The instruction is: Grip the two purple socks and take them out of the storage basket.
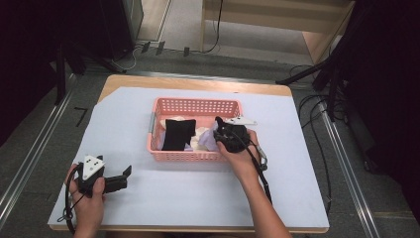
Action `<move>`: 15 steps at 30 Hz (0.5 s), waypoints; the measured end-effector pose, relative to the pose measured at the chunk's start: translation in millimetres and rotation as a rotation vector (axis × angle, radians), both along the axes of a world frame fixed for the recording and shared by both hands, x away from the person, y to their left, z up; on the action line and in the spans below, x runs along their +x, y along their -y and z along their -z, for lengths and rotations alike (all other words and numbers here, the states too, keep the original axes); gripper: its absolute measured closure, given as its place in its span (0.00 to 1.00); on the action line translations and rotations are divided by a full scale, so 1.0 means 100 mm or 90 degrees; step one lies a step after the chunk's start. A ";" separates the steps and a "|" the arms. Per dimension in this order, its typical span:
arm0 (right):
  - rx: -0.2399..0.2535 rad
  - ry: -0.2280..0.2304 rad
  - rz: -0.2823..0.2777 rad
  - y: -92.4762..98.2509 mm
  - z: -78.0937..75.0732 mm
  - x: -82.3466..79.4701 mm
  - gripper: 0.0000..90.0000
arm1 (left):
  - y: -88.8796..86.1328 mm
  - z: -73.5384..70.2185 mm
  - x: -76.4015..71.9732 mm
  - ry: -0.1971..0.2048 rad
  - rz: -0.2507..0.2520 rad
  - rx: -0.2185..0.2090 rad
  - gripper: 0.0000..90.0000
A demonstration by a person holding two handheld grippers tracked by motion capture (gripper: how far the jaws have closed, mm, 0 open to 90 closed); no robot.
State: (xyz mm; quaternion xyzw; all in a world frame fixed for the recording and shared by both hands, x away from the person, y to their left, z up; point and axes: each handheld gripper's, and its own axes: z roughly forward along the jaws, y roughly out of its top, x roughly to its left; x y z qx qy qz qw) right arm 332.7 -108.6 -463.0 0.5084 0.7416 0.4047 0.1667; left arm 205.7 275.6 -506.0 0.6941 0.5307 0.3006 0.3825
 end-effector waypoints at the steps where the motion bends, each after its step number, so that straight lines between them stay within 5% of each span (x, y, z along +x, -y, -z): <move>1: 0.006 -0.008 0.003 0.00 0.00 0.01 0.73 | 0.00 0.00 0.00 0.000 0.000 0.000 0.00; 9: 0.015 -0.048 0.011 0.01 0.01 0.05 0.93 | 0.00 0.00 0.00 -0.001 0.000 0.000 0.00; 15: 0.032 -0.019 0.004 0.05 0.00 0.03 0.98 | 0.00 0.00 0.00 -0.001 0.000 -0.001 0.00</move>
